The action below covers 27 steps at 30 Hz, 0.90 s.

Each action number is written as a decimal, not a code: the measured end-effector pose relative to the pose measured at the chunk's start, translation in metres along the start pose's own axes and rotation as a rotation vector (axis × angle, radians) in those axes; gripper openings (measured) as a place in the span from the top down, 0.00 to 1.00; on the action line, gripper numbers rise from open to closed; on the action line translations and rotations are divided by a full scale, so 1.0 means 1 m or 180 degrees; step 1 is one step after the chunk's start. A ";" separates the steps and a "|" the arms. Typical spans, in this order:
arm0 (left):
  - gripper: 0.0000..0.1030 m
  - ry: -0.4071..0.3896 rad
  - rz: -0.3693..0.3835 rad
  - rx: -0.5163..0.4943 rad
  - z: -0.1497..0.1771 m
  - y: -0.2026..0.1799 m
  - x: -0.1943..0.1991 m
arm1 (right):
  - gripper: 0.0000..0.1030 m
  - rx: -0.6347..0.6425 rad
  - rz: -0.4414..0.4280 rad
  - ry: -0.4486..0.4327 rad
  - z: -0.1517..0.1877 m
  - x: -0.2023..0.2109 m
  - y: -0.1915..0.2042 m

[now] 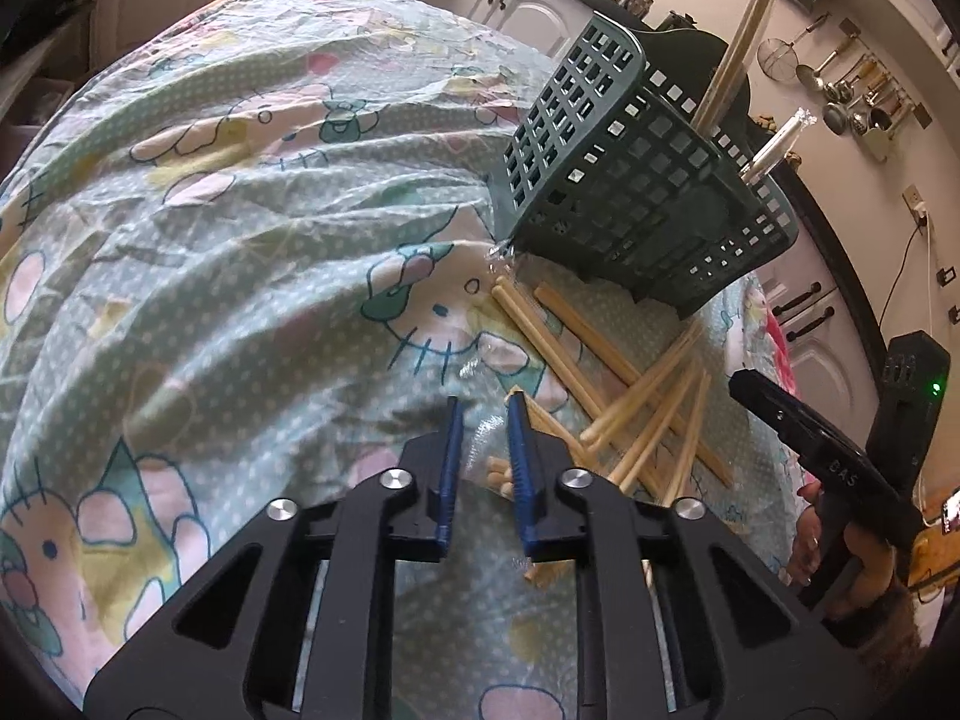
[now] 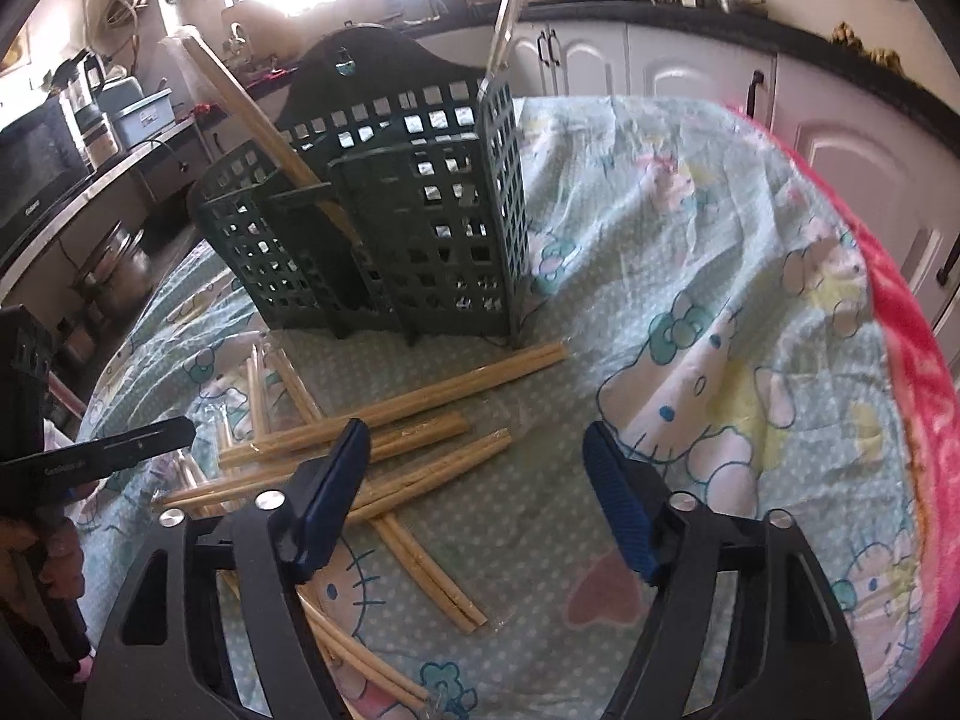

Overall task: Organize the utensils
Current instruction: 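Lower the left tool onto a chopstick and close it while the right tool grasps another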

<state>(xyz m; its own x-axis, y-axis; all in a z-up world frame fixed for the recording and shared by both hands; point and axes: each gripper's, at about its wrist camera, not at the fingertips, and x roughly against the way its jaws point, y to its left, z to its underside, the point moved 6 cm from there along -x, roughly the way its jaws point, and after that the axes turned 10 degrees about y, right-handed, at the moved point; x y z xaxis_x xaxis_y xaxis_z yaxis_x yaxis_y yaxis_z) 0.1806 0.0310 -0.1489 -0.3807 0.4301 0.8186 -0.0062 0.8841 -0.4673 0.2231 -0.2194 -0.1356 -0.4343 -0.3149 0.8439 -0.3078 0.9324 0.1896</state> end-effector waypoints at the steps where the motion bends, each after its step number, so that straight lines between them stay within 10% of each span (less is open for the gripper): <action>1: 0.94 0.0005 0.0008 -0.0007 -0.002 0.001 0.000 | 0.37 -0.0042 -0.0030 0.0025 -0.001 -0.002 -0.001; 16: 0.97 -0.0006 0.0208 -0.0003 -0.019 0.016 0.009 | 0.94 -0.0211 -0.0120 0.0180 -0.009 -0.030 -0.017; 23: 0.98 0.0019 0.0333 -0.0076 -0.013 0.018 0.017 | 0.96 -0.0233 -0.0089 0.0096 -0.007 -0.017 -0.020; 27: 0.76 0.0089 0.0273 -0.0108 -0.002 0.017 0.016 | 0.96 -0.0169 -0.0064 -0.0015 -0.009 -0.003 -0.017</action>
<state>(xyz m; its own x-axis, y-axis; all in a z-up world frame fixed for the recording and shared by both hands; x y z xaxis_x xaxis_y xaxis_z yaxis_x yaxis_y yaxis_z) 0.1758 0.0535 -0.1431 -0.3524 0.5089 0.7854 0.0569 0.8493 -0.5248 0.2369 -0.2327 -0.1368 -0.4326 -0.3343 0.8373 -0.2712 0.9340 0.2328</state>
